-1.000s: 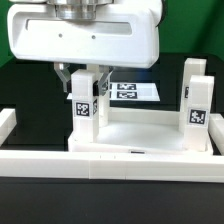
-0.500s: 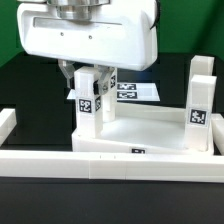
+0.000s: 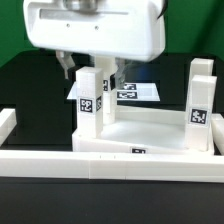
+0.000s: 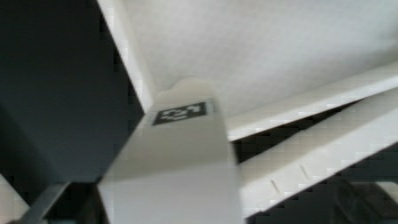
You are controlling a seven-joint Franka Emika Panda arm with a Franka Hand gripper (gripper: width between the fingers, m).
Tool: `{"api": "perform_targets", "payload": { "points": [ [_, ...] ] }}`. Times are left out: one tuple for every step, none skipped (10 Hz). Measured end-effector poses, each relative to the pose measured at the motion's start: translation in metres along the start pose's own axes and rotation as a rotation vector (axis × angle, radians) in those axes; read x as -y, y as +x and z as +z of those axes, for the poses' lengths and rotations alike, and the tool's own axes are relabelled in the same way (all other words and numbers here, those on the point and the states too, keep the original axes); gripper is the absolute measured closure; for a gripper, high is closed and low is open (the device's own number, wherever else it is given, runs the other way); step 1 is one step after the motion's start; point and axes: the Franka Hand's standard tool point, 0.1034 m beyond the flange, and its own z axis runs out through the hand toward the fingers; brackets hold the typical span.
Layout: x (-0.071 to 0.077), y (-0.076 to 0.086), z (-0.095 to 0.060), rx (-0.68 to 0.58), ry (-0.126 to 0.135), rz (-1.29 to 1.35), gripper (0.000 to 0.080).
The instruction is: Assemble desk
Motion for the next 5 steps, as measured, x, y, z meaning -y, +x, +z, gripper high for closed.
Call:
{"api": "perform_targets", "payload": {
  "points": [
    [0.0092, -0.0039, -0.0067, 0.002, 0.007, 0.007, 0.0154],
    [0.0130, -0.0054, -0.0080, 0.000, 0.009, 0.008, 0.0154],
    [0.0099, -0.0047, -0.0061, 0.002, 0.007, 0.009, 0.0151],
    [0.0098, -0.0047, -0.0057, 0.003, 0.006, 0.010, 0.0151],
    [0.0100, -0.0049, -0.0057, 0.003, 0.006, 0.009, 0.0151]
  ]
}}
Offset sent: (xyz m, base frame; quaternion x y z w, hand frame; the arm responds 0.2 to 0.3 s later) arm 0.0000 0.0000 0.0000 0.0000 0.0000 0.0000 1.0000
